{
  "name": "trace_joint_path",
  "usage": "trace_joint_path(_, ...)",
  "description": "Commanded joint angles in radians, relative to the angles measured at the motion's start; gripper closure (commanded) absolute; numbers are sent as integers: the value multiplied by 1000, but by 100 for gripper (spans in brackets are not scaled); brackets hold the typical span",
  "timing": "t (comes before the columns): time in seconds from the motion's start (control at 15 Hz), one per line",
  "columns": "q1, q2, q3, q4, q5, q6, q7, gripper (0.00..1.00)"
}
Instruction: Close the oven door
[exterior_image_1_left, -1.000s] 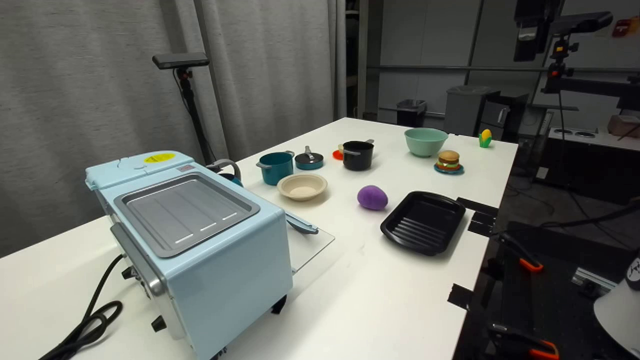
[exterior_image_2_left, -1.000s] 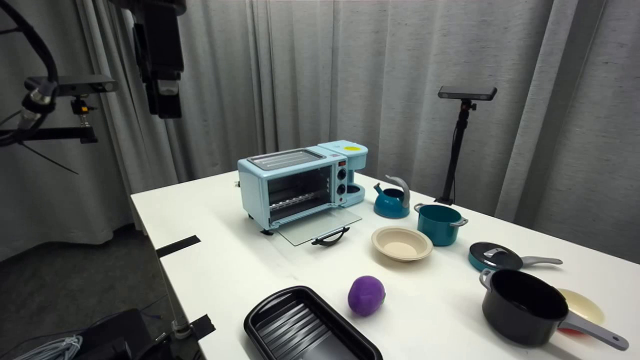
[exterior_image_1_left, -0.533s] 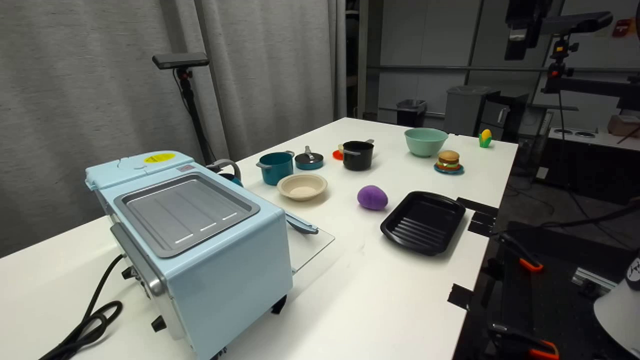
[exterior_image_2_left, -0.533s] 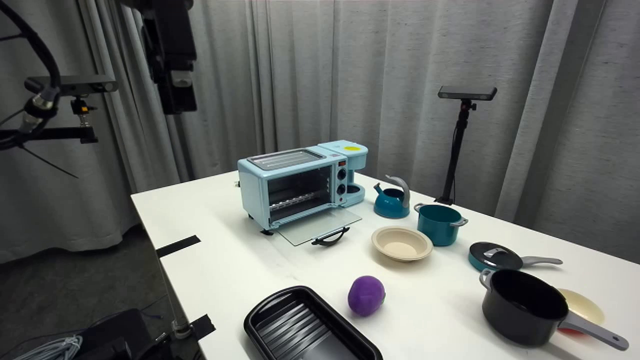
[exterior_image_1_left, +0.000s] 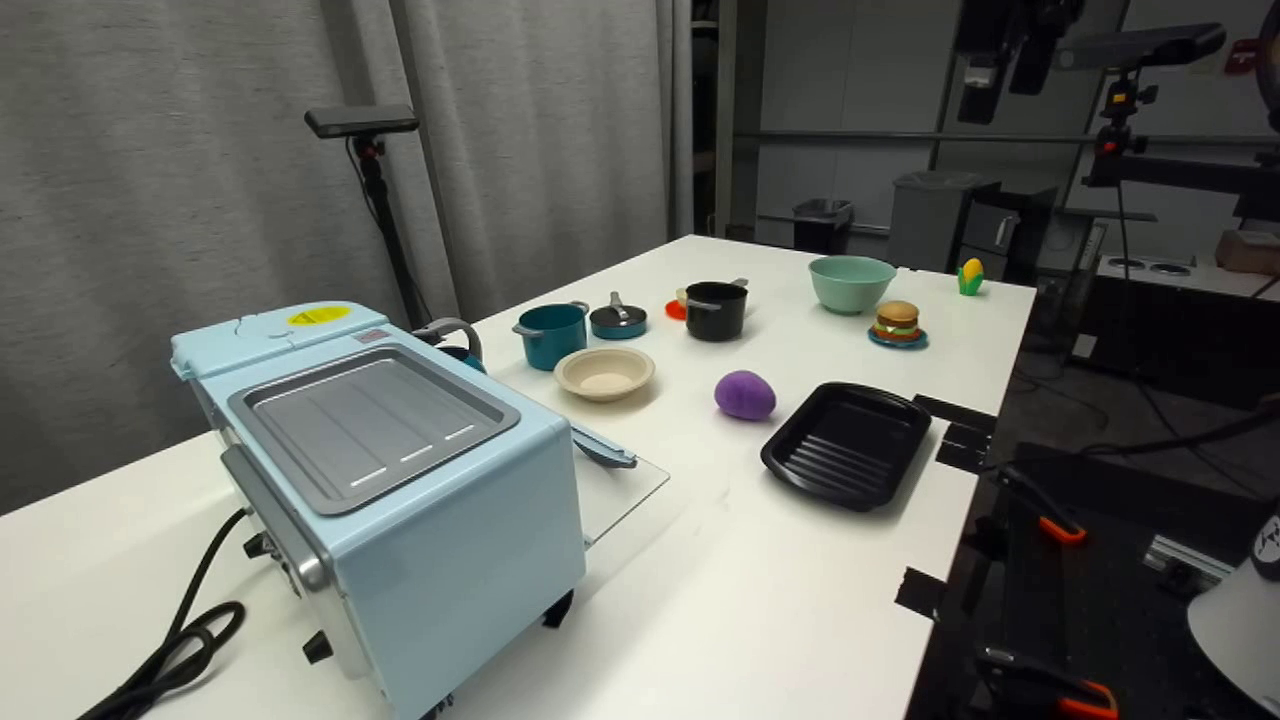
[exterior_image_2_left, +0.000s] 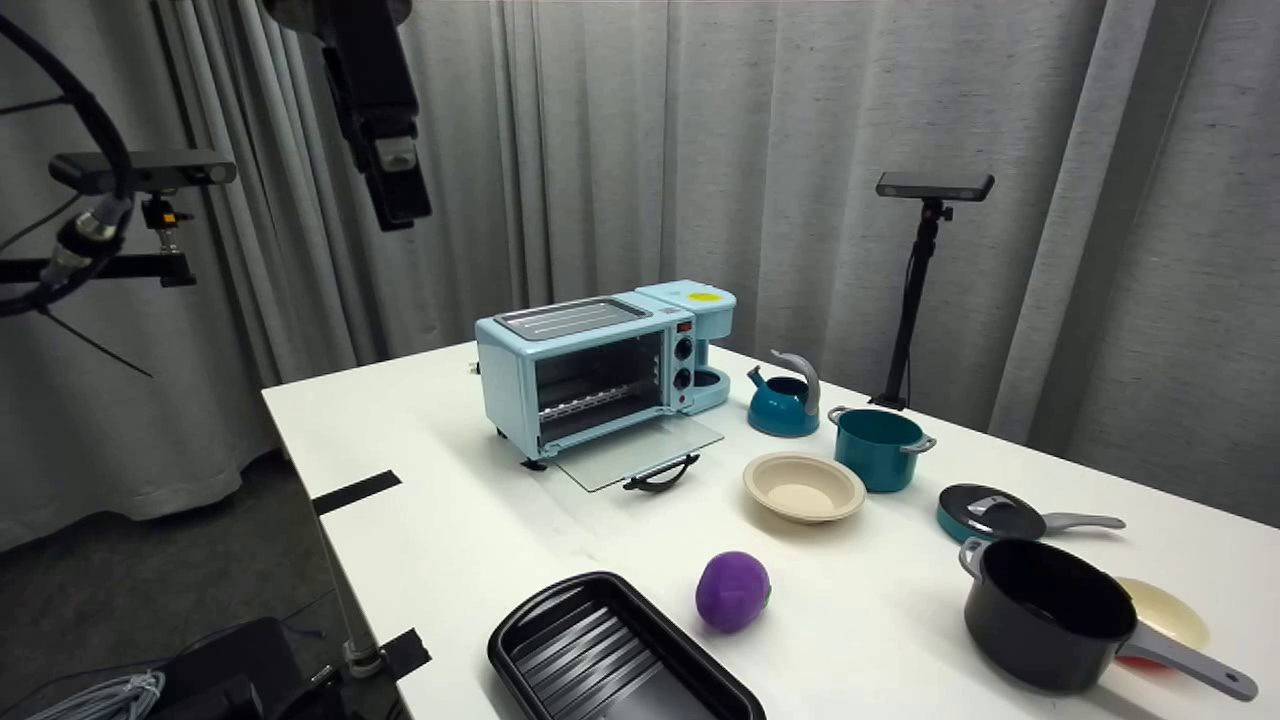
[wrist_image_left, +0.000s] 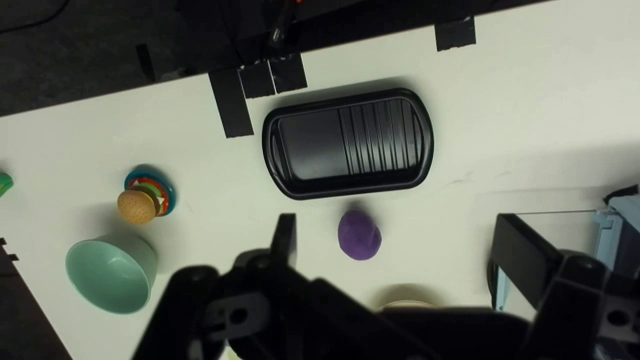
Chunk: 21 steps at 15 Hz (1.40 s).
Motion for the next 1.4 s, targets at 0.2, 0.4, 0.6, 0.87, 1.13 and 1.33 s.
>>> trace_joint_path(0.2, -2, 7, -1, 27, 24, -157, -31, 0)
trace_joint_path(0.4, -8, 1, 5, 7, 19, -127, -14, 0)
trace_joint_path(0.6, -8, 2, 5, 7, 19, -128, -14, 0)
trace_joint_path(0.87, -5, 4, 0, 9, 30, -133, -17, 0)
trace_joint_path(1.13, -6, 19, -1, 21, 60, -184, -10, 0)
trace_joint_path(1.33, -11, 20, 4, 20, 65, -198, 3, 0)
